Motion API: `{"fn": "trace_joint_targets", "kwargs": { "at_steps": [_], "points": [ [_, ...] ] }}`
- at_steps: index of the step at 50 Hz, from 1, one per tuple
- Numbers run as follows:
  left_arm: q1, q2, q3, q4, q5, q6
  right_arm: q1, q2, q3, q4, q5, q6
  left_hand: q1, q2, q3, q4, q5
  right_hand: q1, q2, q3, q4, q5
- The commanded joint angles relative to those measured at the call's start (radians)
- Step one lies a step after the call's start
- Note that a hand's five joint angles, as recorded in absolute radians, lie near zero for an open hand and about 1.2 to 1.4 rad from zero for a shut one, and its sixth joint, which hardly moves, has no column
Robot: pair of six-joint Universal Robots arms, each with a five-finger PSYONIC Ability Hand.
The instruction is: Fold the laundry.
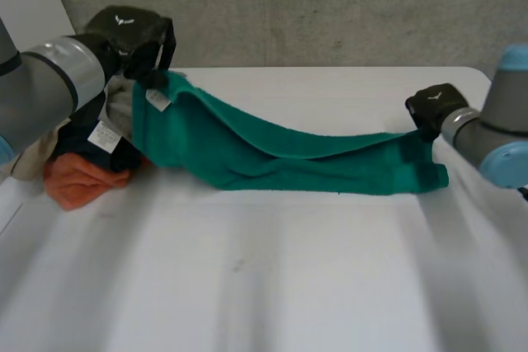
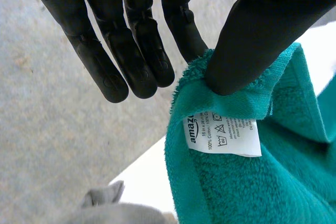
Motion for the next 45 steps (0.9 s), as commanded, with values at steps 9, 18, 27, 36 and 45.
{"fn": "trace_joint_targets", "kwargs": {
  "at_steps": [9,18,27,36,45],
  "points": [
    [0.051,0.000,-0.208,-0.328,-0.019,0.363,-0.207,-0.520,0.486,0.545,-0.079,-0.406,0.228,0.201,0.208,0.195,0.250,0.258,0.217,0.217,0.205,0.227],
    [0.046,-0.066,-0.246,-0.415,-0.020,0.541,-0.224,-0.505,0.537,0.550,-0.109,-0.424,0.228,0.201,0.208,0.195,0.250,0.258,0.217,0.217,0.205,0.227],
    [-0.008,-0.310,0.111,-0.357,-0.077,0.436,-0.111,-0.327,0.315,0.449,-0.012,-0.333,0.228,0.201,0.208,0.195,0.250,0.258,0.217,0.217,0.205,0.227],
    [-0.028,-0.456,0.834,-0.130,-0.091,0.198,-0.042,-0.204,-0.194,0.046,0.066,-0.048,0.228,0.201,0.208,0.195,0.250,0.258,0.217,0.217,0.205,0.227],
    [-0.015,-0.507,1.059,0.278,-0.200,-0.025,-0.028,-0.275,-0.167,-0.537,0.158,0.240,0.228,0.201,0.208,0.195,0.250,0.258,0.217,0.217,0.205,0.227]
  ]
}}
